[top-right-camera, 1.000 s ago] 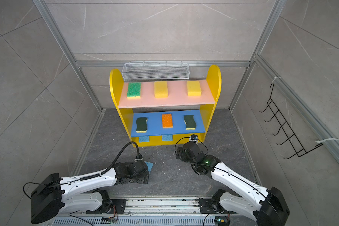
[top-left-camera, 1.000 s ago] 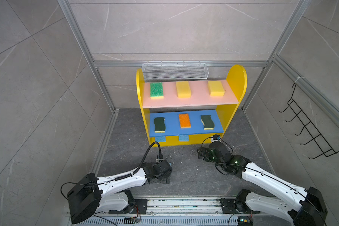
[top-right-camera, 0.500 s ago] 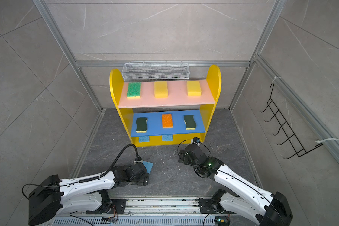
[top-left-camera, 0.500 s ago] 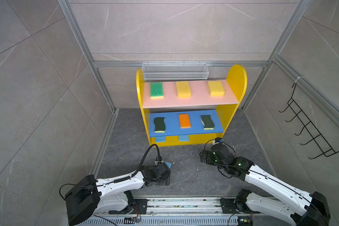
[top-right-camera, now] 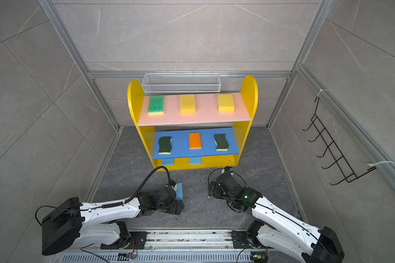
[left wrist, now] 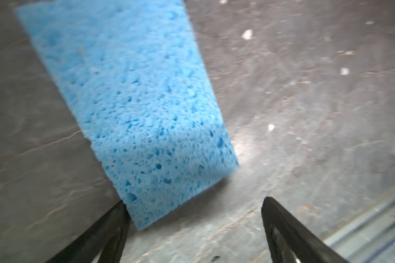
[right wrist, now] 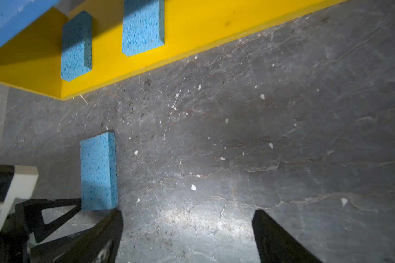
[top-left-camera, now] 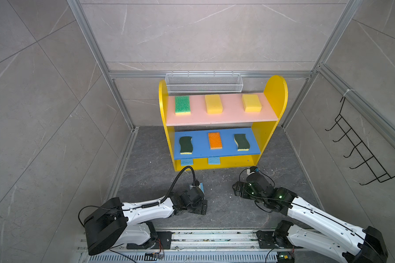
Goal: Arrange cleaning sponges on a shelf
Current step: Rotate the cleaning sponge at the bottom-center of the table, then pick up the cleaning sponge from the bottom-center of the table.
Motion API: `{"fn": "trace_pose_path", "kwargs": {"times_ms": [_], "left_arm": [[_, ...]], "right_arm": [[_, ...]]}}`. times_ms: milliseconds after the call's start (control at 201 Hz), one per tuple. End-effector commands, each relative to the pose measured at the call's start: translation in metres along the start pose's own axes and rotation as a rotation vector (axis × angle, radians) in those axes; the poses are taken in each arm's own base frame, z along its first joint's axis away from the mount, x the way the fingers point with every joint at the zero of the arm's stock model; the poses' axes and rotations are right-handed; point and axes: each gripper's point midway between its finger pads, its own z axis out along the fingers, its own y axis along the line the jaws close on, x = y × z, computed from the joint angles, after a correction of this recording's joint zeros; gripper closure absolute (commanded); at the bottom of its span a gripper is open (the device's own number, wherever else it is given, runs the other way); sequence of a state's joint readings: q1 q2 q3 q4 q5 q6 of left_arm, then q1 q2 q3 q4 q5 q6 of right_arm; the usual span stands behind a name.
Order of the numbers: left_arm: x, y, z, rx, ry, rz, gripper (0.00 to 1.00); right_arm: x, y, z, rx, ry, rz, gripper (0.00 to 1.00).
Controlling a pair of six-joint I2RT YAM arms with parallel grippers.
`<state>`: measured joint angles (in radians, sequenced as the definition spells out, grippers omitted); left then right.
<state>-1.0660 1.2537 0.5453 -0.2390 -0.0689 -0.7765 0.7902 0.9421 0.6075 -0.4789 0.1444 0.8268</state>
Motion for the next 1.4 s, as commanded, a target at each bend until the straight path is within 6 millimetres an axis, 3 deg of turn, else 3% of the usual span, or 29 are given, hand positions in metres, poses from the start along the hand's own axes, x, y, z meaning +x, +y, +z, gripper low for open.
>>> {"fn": "trace_pose_path", "kwargs": {"times_ms": [0, 90, 368, 582, 697, 861, 1140, 1394], "left_arm": [[-0.017, -0.03, -0.021, 0.155, -0.088, 0.035, 0.08], [-0.02, -0.021, -0.041, 0.135, -0.127, 0.001, 0.09], [0.001, 0.07, -0.113, -0.201, -0.189, -0.256, 0.1], [0.013, 0.1, -0.138, -0.2, -0.284, -0.36, 0.1], [0.014, 0.107, -0.15, -0.183, -0.324, -0.376, 0.1], [0.012, 0.108, -0.158, -0.181, -0.337, -0.355, 0.1], [0.006, 0.099, -0.154, -0.181, -0.32, -0.316, 0.1], [0.007, 0.099, -0.153, -0.176, -0.319, -0.314, 0.1]], "right_arm": [[0.015, 0.014, 0.011, -0.046, 0.03, -0.049, 0.1], [0.023, 0.028, 0.018, -0.045, 0.028, -0.114, 0.1], [0.046, 0.087, 0.047, -0.051, 0.074, -0.338, 0.11], [0.07, 0.134, 0.063, -0.079, 0.112, -0.467, 0.11], [0.085, 0.149, 0.071, -0.081, 0.139, -0.501, 0.1], [0.1, 0.155, 0.081, -0.033, 0.163, -0.544, 0.09], [0.1, 0.147, 0.087, 0.081, 0.146, -0.563, 0.01], [0.103, 0.144, 0.101, 0.147, 0.148, -0.552, 0.01]]}}
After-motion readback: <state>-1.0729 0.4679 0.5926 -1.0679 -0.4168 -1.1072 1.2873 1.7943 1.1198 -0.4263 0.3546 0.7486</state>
